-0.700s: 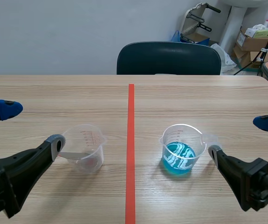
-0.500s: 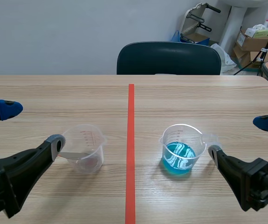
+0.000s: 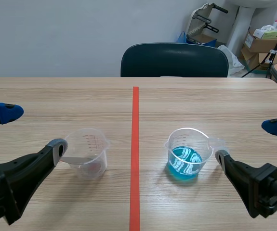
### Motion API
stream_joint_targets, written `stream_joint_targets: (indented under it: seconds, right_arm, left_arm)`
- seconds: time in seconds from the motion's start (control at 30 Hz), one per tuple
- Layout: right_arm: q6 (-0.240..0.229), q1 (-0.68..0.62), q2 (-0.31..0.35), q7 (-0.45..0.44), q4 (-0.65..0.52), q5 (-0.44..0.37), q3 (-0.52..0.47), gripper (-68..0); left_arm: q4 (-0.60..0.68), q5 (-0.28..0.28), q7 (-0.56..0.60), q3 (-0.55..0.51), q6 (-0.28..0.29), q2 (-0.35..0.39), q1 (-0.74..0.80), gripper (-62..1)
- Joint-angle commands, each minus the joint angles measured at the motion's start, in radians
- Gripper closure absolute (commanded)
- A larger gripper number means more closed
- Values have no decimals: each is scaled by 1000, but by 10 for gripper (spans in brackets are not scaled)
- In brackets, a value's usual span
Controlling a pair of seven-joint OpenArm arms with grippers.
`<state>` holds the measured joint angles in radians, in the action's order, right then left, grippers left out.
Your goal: Do the redox reaction experiment
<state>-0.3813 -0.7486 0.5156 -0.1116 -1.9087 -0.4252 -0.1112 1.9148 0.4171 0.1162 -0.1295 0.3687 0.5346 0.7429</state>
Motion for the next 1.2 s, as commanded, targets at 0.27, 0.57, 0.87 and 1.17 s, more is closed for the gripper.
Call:
stream_joint_targets:
  seconds: [0.27, 0.57, 0.87, 1.17]
  right_arm:
    - [0, -2, 8, -19, -17, -1, -7, -679]
    - [0, -2, 8, -25, -17, -1, -7, -679]
    - [0, -2, 7, -37, -17, -1, -7, -679]
    - [0, -2, 7, -37, -17, -1, -7, -679]
  left_arm:
    - [10, 8, 13, 6, 1, -3, 7, -623]
    - [10, 8, 13, 6, 1, -3, 7, -623]
    - [10, 8, 13, 6, 1, -3, 7, -623]
    - [10, 8, 13, 5, 0, -3, 7, -623]
